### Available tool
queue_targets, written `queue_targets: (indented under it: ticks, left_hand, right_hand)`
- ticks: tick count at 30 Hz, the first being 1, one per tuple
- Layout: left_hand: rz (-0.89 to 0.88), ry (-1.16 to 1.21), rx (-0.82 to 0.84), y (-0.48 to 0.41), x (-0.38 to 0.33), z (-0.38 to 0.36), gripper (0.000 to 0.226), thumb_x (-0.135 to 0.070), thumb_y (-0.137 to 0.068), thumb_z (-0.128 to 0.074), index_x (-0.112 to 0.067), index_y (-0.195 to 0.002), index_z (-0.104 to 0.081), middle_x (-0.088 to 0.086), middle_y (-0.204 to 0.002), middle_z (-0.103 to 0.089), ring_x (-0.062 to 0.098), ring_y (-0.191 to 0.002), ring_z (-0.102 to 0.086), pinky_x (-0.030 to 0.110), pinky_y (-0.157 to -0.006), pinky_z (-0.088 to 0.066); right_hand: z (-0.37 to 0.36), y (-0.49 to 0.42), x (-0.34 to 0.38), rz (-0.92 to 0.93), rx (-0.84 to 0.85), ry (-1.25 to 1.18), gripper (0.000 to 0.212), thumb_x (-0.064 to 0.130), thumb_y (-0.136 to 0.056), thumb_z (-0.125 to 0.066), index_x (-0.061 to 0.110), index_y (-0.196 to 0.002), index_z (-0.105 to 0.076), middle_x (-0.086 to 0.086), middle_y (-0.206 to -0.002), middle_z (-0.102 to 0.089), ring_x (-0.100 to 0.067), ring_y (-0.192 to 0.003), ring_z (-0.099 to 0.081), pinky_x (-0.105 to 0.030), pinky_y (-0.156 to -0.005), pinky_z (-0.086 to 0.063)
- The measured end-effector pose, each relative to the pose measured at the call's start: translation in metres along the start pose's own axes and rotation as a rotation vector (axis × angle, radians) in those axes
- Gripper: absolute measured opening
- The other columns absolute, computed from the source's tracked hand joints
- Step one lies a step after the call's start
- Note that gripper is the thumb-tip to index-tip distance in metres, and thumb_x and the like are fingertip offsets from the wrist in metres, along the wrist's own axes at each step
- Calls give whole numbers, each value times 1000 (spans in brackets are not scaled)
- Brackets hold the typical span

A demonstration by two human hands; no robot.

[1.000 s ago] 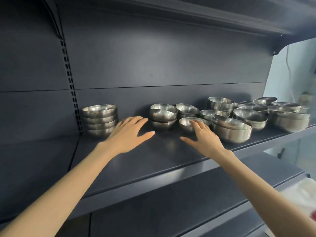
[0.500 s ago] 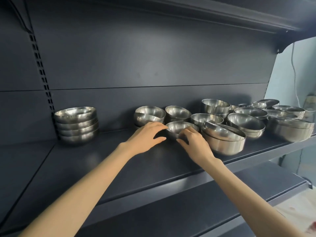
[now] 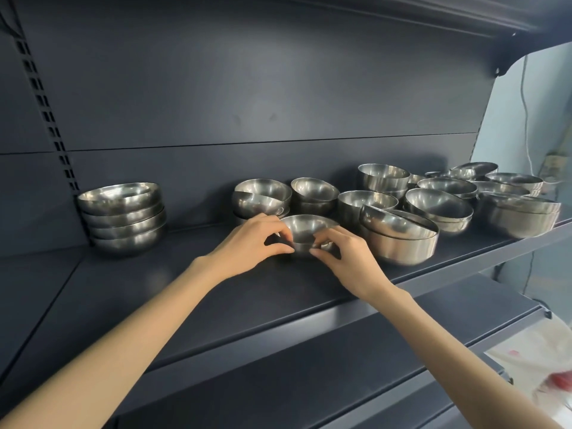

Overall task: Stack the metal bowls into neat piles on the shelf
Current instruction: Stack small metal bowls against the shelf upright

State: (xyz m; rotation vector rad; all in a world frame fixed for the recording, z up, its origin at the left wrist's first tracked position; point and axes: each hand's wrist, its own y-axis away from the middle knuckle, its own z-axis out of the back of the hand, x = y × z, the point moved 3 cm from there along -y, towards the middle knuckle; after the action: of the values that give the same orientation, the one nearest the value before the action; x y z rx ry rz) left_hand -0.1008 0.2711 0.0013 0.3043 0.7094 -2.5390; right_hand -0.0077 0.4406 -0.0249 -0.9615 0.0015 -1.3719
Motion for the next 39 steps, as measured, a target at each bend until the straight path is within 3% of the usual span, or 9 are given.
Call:
queue_targets:
  ticks: [3,8,13,18,21,27,31,36,39]
  left_hand:
    - [-11,50,-21,11,-1,5,12,-34,-86,-69,-23,-90,-68,-18,-89,-60,-4,-93,-48,21,-80,-39]
    - [-1,147,-44,26,3,11,9,-30,-82,-74,-23,-82,-68,-17,-84,-60,-1,-90,-56,26,-83,-44]
    - [25,133,-85,33,12,13,21,-38,-81,-73,-29,-98,-66,-18,-107,-55,1,-107,-48,22,-96,-37]
    - [204,278,-42,32,23,10,62,-36,-79,-75,-28,-133,-47,-16,-131,-42,-2,-121,-40,21,-105,-33]
    - [275,456,2,31,22,5,53,-28,-80,-76,-37,-123,-45,-27,-121,-50,-16,-108,-50,16,-98,-42]
    - [283,552,3,28,19,1,47,-24,-79,-77,-36,-118,-53,-18,-118,-62,-9,-102,-61,14,-92,-47]
    - [295,543,-11,29,18,2,60,-30,-76,-79,-26,-130,-53,-12,-128,-58,-4,-109,-59,23,-99,-46]
    - [318,539,-55,33,15,6,52,-33,-75,-79,-42,-119,-52,-12,-128,-58,-4,-114,-55,12,-92,-43]
    - [332,579,-105,39,13,13,66,-32,-74,-79,-28,-132,-50,-11,-128,-57,-5,-114,-55,5,-85,-42]
  right_hand:
    - [-2,4,7,26,31,-43,5,15,-88,-70,13,-89,-65,1,-106,-63,-5,-81,-58,-4,-77,-38]
    - [-5,9,18,57,93,-105,5,14,-88,-70,16,-88,-65,5,-109,-60,-6,-97,-59,-3,-84,-36]
    - [-6,6,18,33,83,-114,11,22,-85,-74,24,-91,-65,3,-123,-55,6,-99,-55,-1,-88,-33]
    - [-4,2,5,-96,115,-73,52,36,-81,-74,20,-127,-57,1,-147,-34,-4,-131,-35,4,-95,-20]
    - [-3,2,-4,-169,181,-43,70,45,-79,-72,21,-139,-45,-1,-152,-30,-11,-142,-28,-9,-103,-20]
    - [-1,6,-5,-235,181,-275,80,48,-67,-71,16,-136,-48,22,-112,-60,13,-104,-57,-9,-92,-44]
    - [-1,6,-6,-229,146,-360,69,37,-70,-75,16,-132,-51,18,-113,-62,11,-103,-61,-8,-88,-45]
    - [1,5,-2,-205,113,-431,70,34,-70,-76,14,-132,-52,8,-118,-66,0,-108,-63,-15,-94,-48]
    - [1,0,6,-175,107,-461,71,35,-70,-76,14,-134,-52,5,-122,-66,-4,-112,-63,-19,-97,-47]
